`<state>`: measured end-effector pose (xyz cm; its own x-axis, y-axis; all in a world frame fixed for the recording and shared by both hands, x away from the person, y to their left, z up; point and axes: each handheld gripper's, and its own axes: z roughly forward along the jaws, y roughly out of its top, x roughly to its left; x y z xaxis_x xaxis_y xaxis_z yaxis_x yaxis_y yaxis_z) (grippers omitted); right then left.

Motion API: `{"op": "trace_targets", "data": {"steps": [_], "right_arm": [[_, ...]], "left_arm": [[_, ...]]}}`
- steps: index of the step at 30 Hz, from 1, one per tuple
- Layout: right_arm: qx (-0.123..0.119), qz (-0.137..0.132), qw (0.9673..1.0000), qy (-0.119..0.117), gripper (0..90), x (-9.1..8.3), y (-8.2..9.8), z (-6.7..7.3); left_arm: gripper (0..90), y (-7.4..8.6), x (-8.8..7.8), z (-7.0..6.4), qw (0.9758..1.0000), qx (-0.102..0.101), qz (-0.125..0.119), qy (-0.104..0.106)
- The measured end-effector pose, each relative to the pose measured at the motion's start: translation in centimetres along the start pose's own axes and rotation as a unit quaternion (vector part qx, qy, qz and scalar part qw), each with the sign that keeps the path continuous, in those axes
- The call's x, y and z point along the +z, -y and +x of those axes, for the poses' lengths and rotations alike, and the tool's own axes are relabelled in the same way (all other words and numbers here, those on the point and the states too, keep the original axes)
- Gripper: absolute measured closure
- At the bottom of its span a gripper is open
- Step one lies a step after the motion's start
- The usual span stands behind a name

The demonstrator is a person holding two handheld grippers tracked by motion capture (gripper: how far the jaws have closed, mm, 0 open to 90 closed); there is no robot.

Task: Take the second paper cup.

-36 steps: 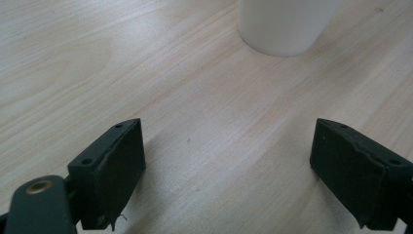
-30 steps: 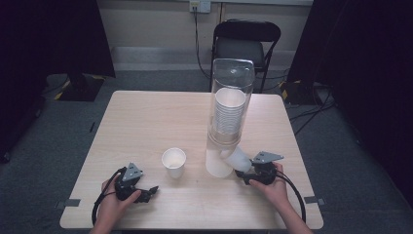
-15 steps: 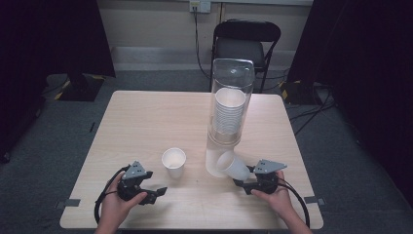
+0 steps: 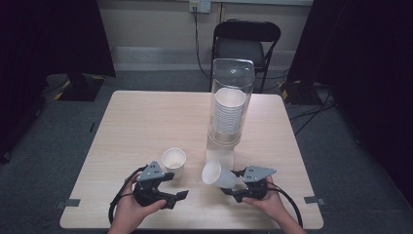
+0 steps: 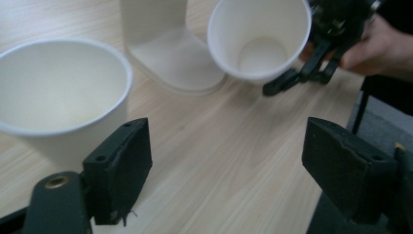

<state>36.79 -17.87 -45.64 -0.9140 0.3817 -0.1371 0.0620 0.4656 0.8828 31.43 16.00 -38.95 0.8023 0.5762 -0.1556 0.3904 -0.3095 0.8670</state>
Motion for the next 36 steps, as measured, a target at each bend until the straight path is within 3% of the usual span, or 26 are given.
{"op": "trace_targets", "data": {"steps": [3,4,6,8,9,11,12,13,16,18,20,23,25,26,30,31,32,36], "right_arm": [[-0.008,-0.002,0.9999,-0.007,34.9,0.2,-0.2,0.3],[-0.021,-0.004,0.9996,-0.018,34.9,0.4,-0.3,0.5],[-0.024,-0.006,0.9994,-0.023,34.9,0.4,-0.3,0.6],[-0.037,-0.019,0.9983,-0.04,34.8,0.6,-0.6,0.9],[-0.037,-0.019,0.9983,-0.04,34.8,0.6,-0.6,0.9],[-0.043,-0.02,0.9977,-0.048,34.7,0.7,-0.8,1.2],[-0.044,-0.022,0.9975,-0.051,34.7,0.8,-0.9,1.3],[-0.045,-0.018,0.9976,-0.049,34.5,0.9,-1.0,1.4],[-0.052,0.007,0.9979,-0.038,34.0,1.2,-0.8,1.5],[-0.058,0.031,0.9974,-0.031,28.9,1.3,-0.7,1.5],[-0.029,0.047,0.9981,-0.028,19.6,0.9,-0.7,1.1],[-0.018,0.06,0.9979,0.017,16.2,-0.7,-0.4,-0.1],[0.009,0.054,0.9977,0.039,14.8,-1.7,0.1,-1.1],[0.019,0.052,0.9972,0.051,14.5,-2.2,0.3,-1.5],[0.049,0.044,0.9944,0.083,14.4,-3.5,1.2,-2.8],[0.054,0.045,0.9933,0.092,14.4,-3.6,1.4,-3.0],[0.055,0.048,0.9923,0.1,14.5,-3.8,1.5,-3.2],[0.063,0.061,0.9898,0.113,14.1,-4.4,1.9,-3.7]], "left_arm": [[25.1,-0.6,0.3,-0.2,0.9999,-0.011,-0.007,0.0],[29.2,-1.1,0.6,-0.2,0.9998,-0.017,-0.012,0.0],[35.8,-1.3,0.9,-0.2,0.9998,-0.019,-0.01,0.0],[38.7,-1.8,2.7,0.0,0.9988,-0.044,0.019,0.009],[52.1,-1.8,2.7,0.0,0.9988,-0.044,0.019,0.009],[55.5,-1.8,3.8,-0.1,0.9981,-0.053,0.03,0.013],[64.8,-1.8,4.2,-0.2,0.9974,-0.057,0.041,0.015],[73.1,-1.8,4.5,-0.3,0.9964,-0.068,0.05,0.004],[81.8,-2.1,4.9,-0.2,0.9921,-0.109,0.062,0.008],[88.1,-2.7,4.8,-0.4,0.9893,-0.113,0.092,-0.008],[88.3,-3.1,4.7,-0.5,0.9865,-0.127,0.103,-0.006],[88.0,-3.5,4.8,-0.7,0.9844,-0.117,0.129,-0.024],[86.5,-3.6,5.0,-0.7,0.9843,-0.12,0.128,-0.018],[81.0,-3.6,5.1,-0.7,0.984,-0.122,0.129,-0.014],[51.8,-3.4,5.1,-0.7,0.9897,-0.097,0.103,-0.022],[45.8,-3.4,4.7,-0.8,0.9933,-0.069,0.091,-0.015],[39.7,-3.2,4.4,-0.9,0.995,-0.057,0.082,-0.01],[30.5,-1.5,1.8,-0.3,0.9979,-0.01,0.059,0.025]]}}
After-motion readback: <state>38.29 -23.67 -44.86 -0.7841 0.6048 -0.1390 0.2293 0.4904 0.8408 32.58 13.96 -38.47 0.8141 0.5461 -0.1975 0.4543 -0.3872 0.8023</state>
